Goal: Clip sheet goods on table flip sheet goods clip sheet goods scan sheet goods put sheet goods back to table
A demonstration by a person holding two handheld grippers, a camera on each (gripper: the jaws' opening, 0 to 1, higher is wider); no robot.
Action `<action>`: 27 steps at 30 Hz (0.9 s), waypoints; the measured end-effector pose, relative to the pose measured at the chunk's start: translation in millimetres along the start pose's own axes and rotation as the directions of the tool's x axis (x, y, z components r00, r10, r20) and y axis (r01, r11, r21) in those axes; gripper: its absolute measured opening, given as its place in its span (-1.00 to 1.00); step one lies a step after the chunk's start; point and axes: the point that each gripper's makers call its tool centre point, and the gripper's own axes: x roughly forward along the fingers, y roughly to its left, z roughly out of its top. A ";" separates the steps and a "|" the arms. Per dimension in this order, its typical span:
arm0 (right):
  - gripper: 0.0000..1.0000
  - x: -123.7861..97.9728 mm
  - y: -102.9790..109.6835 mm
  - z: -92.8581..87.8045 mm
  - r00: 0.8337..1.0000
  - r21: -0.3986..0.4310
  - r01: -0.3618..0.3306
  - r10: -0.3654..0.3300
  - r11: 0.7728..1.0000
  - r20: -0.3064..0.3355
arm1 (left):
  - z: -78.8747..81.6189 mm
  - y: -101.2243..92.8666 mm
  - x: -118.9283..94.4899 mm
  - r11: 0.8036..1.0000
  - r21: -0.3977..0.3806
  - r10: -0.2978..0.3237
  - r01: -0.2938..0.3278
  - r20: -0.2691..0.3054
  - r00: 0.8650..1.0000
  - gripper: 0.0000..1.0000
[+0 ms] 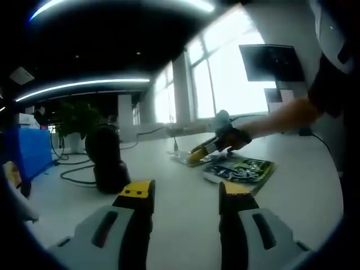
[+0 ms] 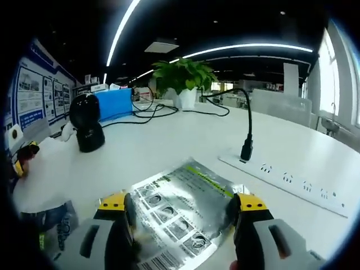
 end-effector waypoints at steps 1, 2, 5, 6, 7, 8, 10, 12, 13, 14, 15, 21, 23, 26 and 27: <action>0.37 0.1 -0.2 0.1 1.000 -0.001 0.001 -0.001 1.000 0.001 | 0.2 0.0 -0.1 1.000 0.000 0.000 0.000 0.001 1.000 -0.24; 0.37 0.1 -0.5 0.2 1.000 -0.001 0.002 -0.002 1.000 0.004 | 0.4 0.1 -0.2 1.000 -0.001 0.000 0.000 0.002 1.000 -0.24; 0.38 0.3 -1.8 0.6 1.000 -0.002 0.003 -0.003 1.000 0.004 | 0.6 0.9 -0.6 1.000 -0.004 0.004 -0.004 0.003 1.000 -0.23; 0.38 0.2 -1.9 0.6 1.000 -0.002 0.004 -0.004 1.000 0.004 | 0.8 0.9 -0.7 1.000 -0.004 0.003 -0.003 0.004 1.000 -0.23; 0.38 0.3 -2.3 0.8 1.000 -0.002 0.004 -0.004 1.000 0.003 | 0.9 0.8 -0.8 1.000 -0.004 0.003 -0.003 0.004 1.000 -0.23; 0.39 0.4 -2.9 1.4 1.000 0.000 0.002 -0.002 1.000 0.001 | 1.1 0.6 -0.9 1.000 -0.004 0.002 -0.002 0.005 1.000 -0.23; 0.44 0.0 3.0 5.1 1.000 0.027 -0.029 0.028 0.999 0.014 | 1.3 1.0 -1.1 1.000 -0.004 0.004 -0.004 0.006 1.000 -0.23; 0.45 -3.0 0.0 10.9 0.999 0.034 -0.019 0.018 0.999 0.042 | 1.3 1.7 -1.3 1.000 -0.007 0.006 -0.006 0.007 1.000 -0.23; 0.43 -4.9 -1.0 15.0 0.998 0.029 -0.011 0.010 1.000 0.057 | 1.2 2.1 -1.4 1.000 -0.009 0.008 -0.008 0.006 1.000 -0.22; 0.42 -6.9 -1.4 19.7 0.997 0.030 -0.007 0.005 1.000 0.074 | 1.1 2.4 -1.4 1.000 -0.010 0.009 -0.009 0.006 1.000 -0.22; 0.42 -9.2 -0.4 24.2 0.996 0.030 -0.011 0.008 0.999 0.089 | 1.2 2.5 -1.5 1.000 -0.011 0.009 -0.009 0.006 1.000 -0.22; 0.41 -24.8 8.7 44.3 0.992 0.009 -0.016 0.015 1.000 0.129 | 0.9 2.5 -1.6 1.000 -0.013 0.010 -0.010 0.006 1.000 -0.22; 0.39 -32.0 12.9 51.0 0.989 0.007 -0.018 0.017 1.000 0.146 | 0.9 2.5 -1.6 1.000 -0.017 0.009 -0.009 0.006 1.000 -0.22; 0.39 -41.8 19.4 55.7 0.987 0.009 -0.019 0.017 1.000 0.163 | 1.4 3.3 -1.9 1.000 -0.022 0.012 -0.011 0.009 1.000 -0.22; 0.38 -45.8 21.6 57.0 0.986 0.008 -0.018 0.016 1.000 0.168 | 1.8 3.8 -2.1 1.000 -0.026 0.013 -0.013 0.011 1.000 -0.22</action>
